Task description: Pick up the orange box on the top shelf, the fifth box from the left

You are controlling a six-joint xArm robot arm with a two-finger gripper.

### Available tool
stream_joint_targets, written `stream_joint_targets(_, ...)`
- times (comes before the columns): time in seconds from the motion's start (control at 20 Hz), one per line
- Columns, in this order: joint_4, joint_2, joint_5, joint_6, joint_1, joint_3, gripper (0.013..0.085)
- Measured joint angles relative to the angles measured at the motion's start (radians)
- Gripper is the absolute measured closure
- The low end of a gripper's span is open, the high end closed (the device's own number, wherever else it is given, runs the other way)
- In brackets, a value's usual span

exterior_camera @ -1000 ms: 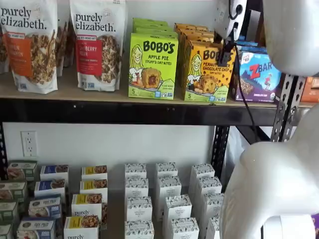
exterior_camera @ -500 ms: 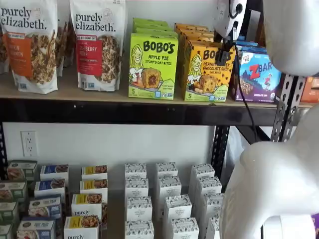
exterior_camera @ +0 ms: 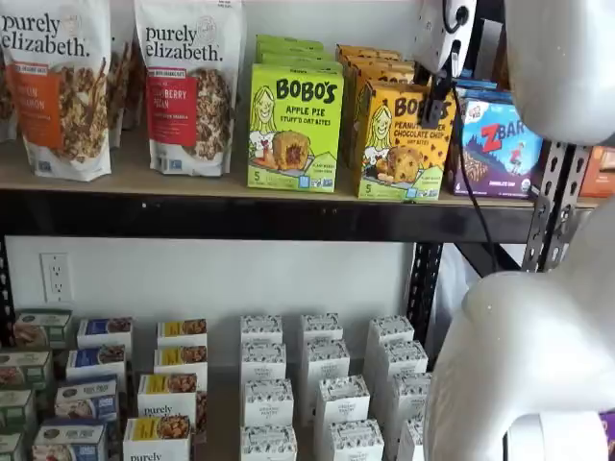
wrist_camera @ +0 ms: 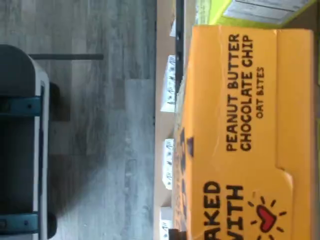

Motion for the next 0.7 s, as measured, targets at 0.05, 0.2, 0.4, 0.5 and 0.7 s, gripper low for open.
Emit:
stream_joint_targets(0.05,0.004,-0.002,0.008,0.001,0.000,-0.002,0.0730)
stream_joint_targets(0.2,0.024,-0.018,0.024,0.004,-0.003,0.000,0.0730)
stream_joint_targets(0.4,0.045,-0.050,0.048,0.010,-0.004,0.008,0.0730)
stream_joint_targets(0.5,0.048,-0.079,0.042,0.013,-0.003,0.030,0.0730)
stream_joint_targets(0.7,0.047,-0.147,0.025,0.016,-0.001,0.085,0.0730)
